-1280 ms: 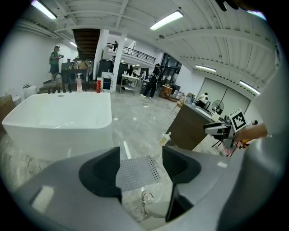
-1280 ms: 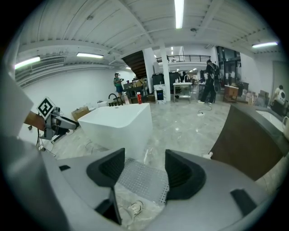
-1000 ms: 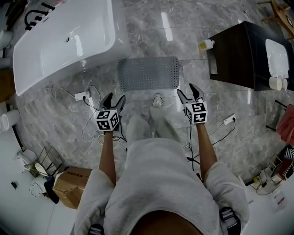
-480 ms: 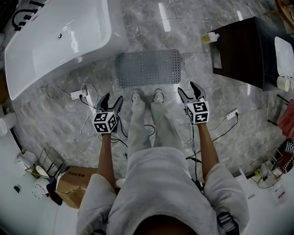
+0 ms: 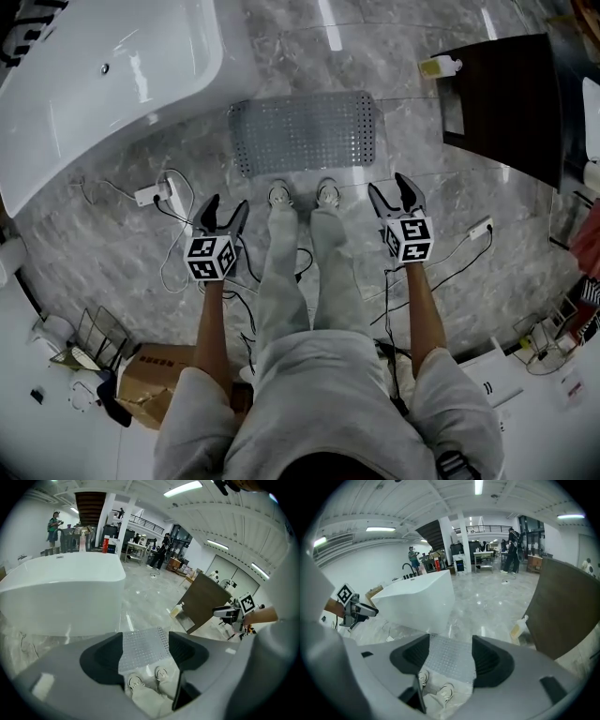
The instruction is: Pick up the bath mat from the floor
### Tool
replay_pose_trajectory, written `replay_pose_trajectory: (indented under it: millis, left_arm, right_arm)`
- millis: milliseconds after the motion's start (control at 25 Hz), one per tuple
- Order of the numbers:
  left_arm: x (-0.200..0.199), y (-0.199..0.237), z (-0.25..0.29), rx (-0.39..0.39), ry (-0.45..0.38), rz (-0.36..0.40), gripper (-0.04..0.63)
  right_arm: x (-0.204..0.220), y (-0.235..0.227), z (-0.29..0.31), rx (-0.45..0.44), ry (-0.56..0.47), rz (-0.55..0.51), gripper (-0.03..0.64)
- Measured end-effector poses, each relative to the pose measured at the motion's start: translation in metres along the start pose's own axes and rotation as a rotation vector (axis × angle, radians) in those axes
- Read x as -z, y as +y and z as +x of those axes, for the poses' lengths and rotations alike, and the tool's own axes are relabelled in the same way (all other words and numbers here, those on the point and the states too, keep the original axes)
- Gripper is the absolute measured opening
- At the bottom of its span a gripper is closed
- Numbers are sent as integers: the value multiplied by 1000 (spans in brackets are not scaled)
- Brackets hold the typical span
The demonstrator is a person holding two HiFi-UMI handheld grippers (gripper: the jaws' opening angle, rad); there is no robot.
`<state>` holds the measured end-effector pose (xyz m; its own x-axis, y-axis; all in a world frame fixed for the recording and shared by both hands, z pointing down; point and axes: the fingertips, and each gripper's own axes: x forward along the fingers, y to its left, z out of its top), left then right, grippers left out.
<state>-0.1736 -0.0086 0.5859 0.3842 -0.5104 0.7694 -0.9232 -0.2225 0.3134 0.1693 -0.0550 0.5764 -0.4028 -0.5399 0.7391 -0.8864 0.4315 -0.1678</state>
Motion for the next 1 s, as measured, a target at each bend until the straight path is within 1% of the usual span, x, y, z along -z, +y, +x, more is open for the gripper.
replay_pose_trajectory:
  millis: [400, 640, 800, 1000]
  left_arm:
    - [42, 34, 45, -17, 11, -29, 316]
    - [70, 43, 78, -12, 20, -50, 321]
    - [92, 50, 100, -8, 41, -45, 327]
    - [115, 63, 131, -25, 58, -61, 337]
  right_arm:
    - [50, -5, 48, -21, 33, 18, 285]
    - [89, -10, 79, -20, 65, 21, 290]
    - [115, -12, 98, -22, 90, 18, 296]
    - [152, -29, 126, -15, 126, 18, 302]
